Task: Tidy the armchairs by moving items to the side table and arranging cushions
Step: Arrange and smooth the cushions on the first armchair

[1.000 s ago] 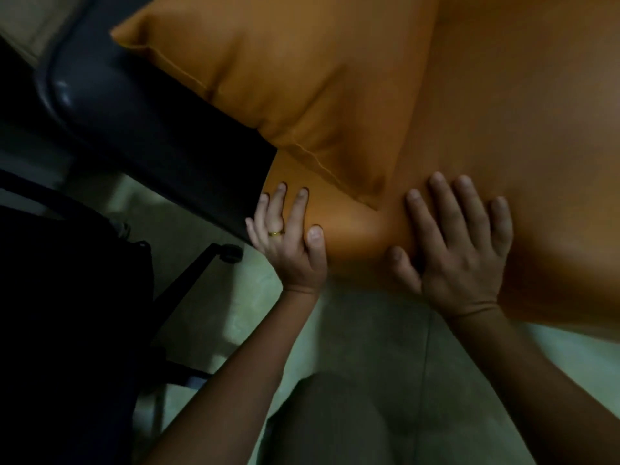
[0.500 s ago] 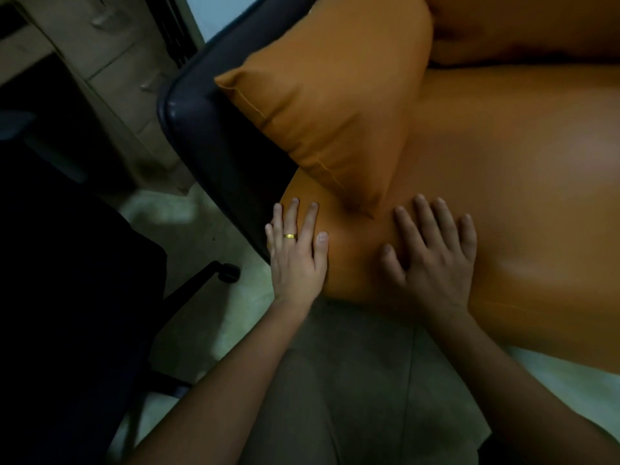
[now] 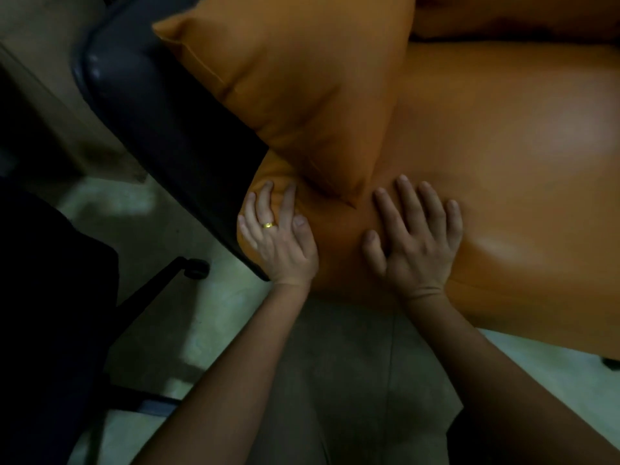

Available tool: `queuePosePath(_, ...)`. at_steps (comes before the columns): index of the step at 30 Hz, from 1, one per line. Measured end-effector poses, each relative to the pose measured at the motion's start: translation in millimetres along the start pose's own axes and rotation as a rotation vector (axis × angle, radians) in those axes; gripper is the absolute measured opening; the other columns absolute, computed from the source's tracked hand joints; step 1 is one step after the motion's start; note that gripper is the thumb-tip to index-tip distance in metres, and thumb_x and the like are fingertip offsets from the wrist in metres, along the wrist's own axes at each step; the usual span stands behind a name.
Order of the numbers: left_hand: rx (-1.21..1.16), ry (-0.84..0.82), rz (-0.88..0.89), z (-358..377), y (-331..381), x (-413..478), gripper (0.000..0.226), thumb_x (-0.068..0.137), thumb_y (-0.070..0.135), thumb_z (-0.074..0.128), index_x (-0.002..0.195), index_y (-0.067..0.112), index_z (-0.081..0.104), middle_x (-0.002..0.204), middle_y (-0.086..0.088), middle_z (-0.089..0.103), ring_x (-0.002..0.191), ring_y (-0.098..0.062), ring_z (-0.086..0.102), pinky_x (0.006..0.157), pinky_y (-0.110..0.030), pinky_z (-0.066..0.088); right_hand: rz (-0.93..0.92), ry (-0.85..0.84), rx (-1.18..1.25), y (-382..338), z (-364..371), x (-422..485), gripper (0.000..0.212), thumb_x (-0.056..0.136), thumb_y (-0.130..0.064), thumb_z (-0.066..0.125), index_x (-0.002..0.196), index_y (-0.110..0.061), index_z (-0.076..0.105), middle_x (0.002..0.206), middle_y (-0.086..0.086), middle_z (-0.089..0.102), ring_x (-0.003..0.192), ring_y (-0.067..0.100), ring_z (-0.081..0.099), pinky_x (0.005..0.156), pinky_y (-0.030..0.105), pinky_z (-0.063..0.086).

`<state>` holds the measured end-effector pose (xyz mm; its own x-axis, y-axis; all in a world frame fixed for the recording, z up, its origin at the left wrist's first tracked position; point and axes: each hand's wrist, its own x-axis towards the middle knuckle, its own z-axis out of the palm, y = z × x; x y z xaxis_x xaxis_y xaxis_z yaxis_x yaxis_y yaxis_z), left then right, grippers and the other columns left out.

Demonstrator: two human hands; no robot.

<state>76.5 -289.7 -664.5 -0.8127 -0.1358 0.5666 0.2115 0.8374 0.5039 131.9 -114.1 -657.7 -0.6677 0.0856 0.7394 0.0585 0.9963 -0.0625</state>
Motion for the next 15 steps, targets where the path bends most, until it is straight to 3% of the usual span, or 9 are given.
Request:
queuePosePath(5, 0.052, -0.252, -0.012, -31.2, -0.8, -0.9, 0.051, 0.102, 0.036, 0.031, 0.151, 0.03, 0.041, 0.163, -0.002, 0.028, 0.153, -0.027, 0.014, 0.123, -0.055, 0.01, 0.042, -0.213, 0.08, -3.1, -35.2, 6.9, 0.053, 0.096, -0.049, 0.048, 0.143, -0.025, 0.055, 0.155, 0.006, 0.045, 0.146, 0.029, 0.036, 0.121, 0.051, 0.019)
queuePosePath(8, 0.01, -0.463, -0.012, -56.3, 9.3, -12.3, 0.055, 0.105, 0.039, 0.032, 0.158, 0.028, 0.024, 0.169, 0.001, 0.007, 0.155, -0.024, -0.004, 0.125, -0.051, 0.008, 0.069, -0.311, 0.18, 14.4, -55.4, 2.7, 0.05, 0.096, -0.042, 0.048, 0.141, -0.023, 0.055, 0.162, 0.01, 0.032, 0.15, 0.029, 0.027, 0.124, 0.051, 0.012)
queuePosePath(11, -0.034, -0.648, 0.132, -75.4, 26.9, -41.6, 0.059, 0.107, 0.037, 0.036, 0.16, 0.025, 0.015, 0.168, 0.006, -0.009, 0.154, -0.015, -0.017, 0.125, -0.046, 0.005, 0.157, -0.317, 0.13, 49.9, -73.9, -12.3, 0.053, 0.094, -0.043, 0.048, 0.142, -0.023, 0.054, 0.161, 0.014, 0.031, 0.149, 0.034, 0.028, 0.122, 0.053, 0.015)
queuePosePath(15, 0.051, -0.717, 0.363, -63.1, 70.4, -53.5, 0.055, 0.109, 0.036, 0.027, 0.16, 0.021, 0.015, 0.168, 0.007, -0.001, 0.151, -0.008, -0.017, 0.126, -0.049, -0.003, 0.174, -0.4, 0.034, 90.4, -94.9, -18.7, 0.056, 0.097, -0.05, 0.041, 0.147, -0.028, 0.048, 0.161, 0.011, 0.032, 0.15, 0.031, 0.025, 0.122, 0.056, 0.01)
